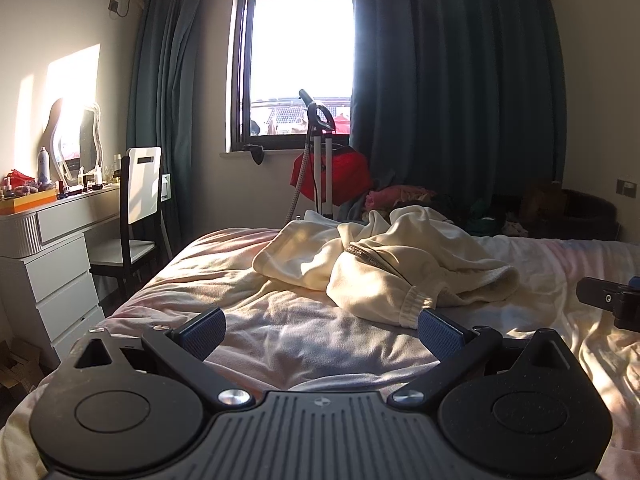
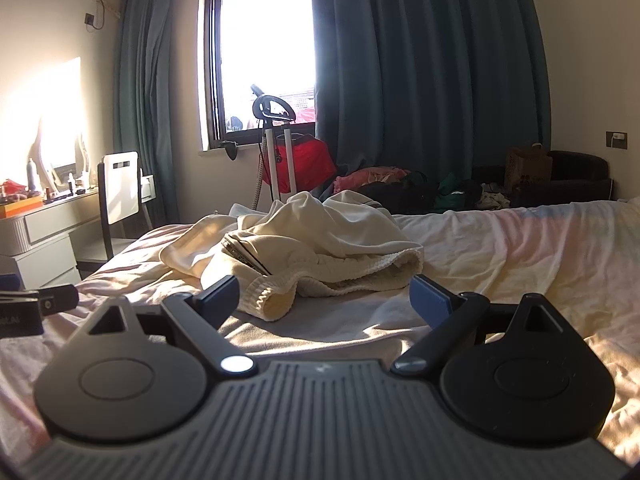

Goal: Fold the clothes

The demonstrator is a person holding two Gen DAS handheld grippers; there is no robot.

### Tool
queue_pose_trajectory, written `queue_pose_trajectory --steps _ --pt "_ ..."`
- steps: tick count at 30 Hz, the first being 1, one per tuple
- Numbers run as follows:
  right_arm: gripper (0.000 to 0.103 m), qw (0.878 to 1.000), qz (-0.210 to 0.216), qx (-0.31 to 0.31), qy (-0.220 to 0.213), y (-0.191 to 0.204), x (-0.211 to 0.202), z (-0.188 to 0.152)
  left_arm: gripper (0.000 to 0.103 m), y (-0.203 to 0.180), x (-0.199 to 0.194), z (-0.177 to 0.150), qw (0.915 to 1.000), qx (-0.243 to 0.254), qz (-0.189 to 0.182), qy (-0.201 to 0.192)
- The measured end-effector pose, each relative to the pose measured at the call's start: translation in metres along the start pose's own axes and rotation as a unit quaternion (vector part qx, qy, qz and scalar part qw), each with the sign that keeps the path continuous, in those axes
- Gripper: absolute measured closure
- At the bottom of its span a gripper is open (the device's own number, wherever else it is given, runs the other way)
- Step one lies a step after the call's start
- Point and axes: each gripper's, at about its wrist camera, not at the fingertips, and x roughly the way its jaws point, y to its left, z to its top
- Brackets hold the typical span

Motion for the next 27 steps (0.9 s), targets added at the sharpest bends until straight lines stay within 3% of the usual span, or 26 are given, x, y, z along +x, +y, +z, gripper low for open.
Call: queue_pose_trajectory --steps 2,9,27 --pt "0.01 1.0 -0.001 -0.001 0.0 0.001 0.0 0.0 0.0 -0.011 -0.008 -0.003 0.9997 0.02 0.007 -0.015" --pt "0.01 1.0 -0.003 -0.006 0.001 0.003 -0.001 -0.002 0.0 0.002 -0.001 0.0 0.9999 -0.006 -0.004 0.008" --pt "0.01 1.0 -0.004 -0.009 0.006 0.004 -0.001 -0.002 0.0 -0.001 -0.002 -0.003 1.0 -0.003 -0.005 0.008"
